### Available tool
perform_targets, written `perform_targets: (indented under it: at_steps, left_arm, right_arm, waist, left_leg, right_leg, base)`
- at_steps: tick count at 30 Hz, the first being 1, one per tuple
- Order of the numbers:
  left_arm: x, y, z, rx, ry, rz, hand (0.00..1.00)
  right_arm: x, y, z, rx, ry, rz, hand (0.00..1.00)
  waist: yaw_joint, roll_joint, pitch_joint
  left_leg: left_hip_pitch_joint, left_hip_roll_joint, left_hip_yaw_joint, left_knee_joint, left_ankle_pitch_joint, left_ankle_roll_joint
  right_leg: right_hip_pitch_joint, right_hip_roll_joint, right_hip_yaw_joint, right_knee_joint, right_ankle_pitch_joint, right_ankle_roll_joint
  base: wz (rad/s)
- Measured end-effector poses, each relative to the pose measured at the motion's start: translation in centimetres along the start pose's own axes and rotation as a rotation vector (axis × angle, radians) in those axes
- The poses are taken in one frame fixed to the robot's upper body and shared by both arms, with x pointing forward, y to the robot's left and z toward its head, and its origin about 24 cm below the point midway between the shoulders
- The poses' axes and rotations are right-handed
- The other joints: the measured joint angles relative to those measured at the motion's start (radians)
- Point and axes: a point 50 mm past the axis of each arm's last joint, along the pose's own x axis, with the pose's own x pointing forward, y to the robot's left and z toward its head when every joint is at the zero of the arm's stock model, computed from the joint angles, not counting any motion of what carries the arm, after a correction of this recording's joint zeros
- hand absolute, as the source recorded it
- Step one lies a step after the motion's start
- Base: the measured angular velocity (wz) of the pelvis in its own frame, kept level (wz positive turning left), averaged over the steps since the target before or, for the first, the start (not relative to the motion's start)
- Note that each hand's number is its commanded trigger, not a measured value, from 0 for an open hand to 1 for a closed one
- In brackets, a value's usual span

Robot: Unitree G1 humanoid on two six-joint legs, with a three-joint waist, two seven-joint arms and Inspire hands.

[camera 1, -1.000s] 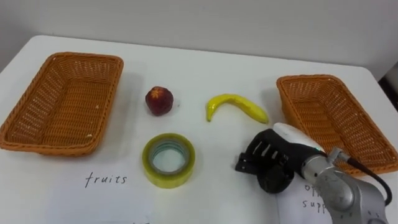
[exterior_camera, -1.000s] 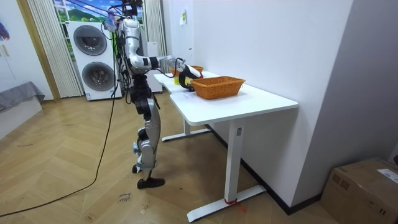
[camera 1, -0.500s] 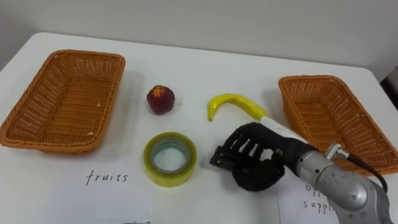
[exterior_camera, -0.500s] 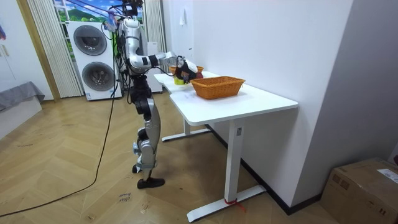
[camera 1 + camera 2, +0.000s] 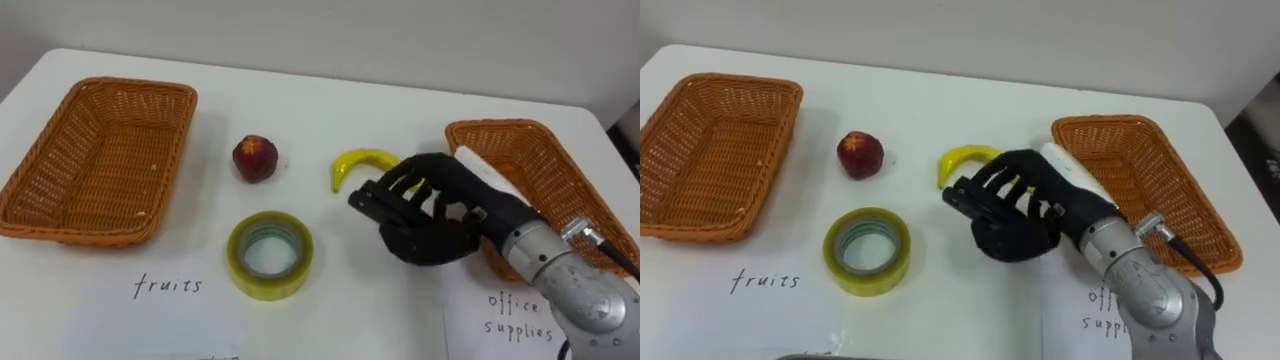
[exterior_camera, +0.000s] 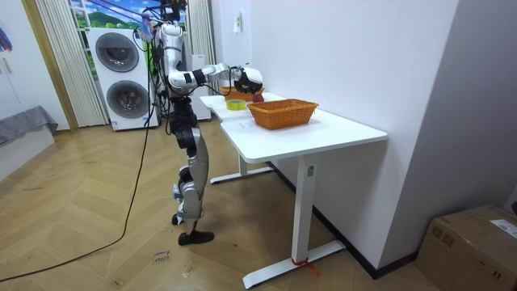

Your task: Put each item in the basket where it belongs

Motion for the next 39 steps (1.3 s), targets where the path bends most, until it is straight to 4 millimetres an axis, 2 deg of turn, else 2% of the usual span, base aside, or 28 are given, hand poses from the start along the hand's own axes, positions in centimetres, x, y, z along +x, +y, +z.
perform_targets:
  at_steps: [10, 18, 23, 31, 39]
  left_arm:
    - [-0.2, 0.6, -2.1, -0.028, 0.077, 0.017, 0.0]
    - [-0.2, 1.5, -2.5, -0.045, 0.089, 0.053, 0.0]
    - [-0.4, 1.8, -3.5, -0.054, 0.117, 0.063, 0.0]
    - [-0.6, 1.9, -4.3, -0.024, 0.145, 0.069, 0.0]
    - [-0.6, 1.8, -4.2, -0.006, 0.146, 0.067, 0.0]
  right_arm:
    - [-1.2, -3.4, -1.0, 0.07, 0.0, -0.286, 1.0]
    - [-2.7, -5.9, -2.3, 0.089, 0.047, -0.499, 1.0]
    - [-3.6, -7.2, -3.2, 0.087, 0.081, -0.631, 1.0]
    - [-4.1, -7.8, -4.0, 0.072, 0.123, -0.706, 1.0]
    - [-4.0, -7.7, -5.2, 0.077, 0.175, -0.704, 1.0]
  waist:
    - [-0.042, 0.015, -0.0001]
    - [-0.045, 0.001, -0.0007]
    - [-0.052, -0.003, -0.0035]
    - [-0.093, 0.005, -0.005]
    - [-0.094, 0.009, -0.0041]
  left_leg:
    - [0.003, 0.001, 0.0, 0.0, 0.0, 0.0]
    - [0.003, -0.001, -0.001, 0.002, 0.0, 0.0]
    - [0.009, 0.001, 0.008, 0.002, 0.0, 0.0]
    - [0.011, 0.001, 0.014, 0.002, 0.0, 0.0]
    - [0.014, 0.002, 0.022, 0.002, 0.0, 0.0]
  right_leg:
    - [-0.002, -0.002, 0.0, 0.006, 0.0, 0.0]
    - [-0.003, -0.003, 0.012, 0.011, -0.001, 0.001]
    - [-0.002, -0.001, 0.014, 0.01, -0.001, 0.001]
    - [-0.001, -0.001, 0.018, 0.01, -0.001, 0.001]
    - [-0.003, -0.001, 0.023, 0.012, -0.001, 0.001]
  base:
    - [0.0]
    - [0.0]
    - [-0.02]
    - [-0.01]
    - [-0.02]
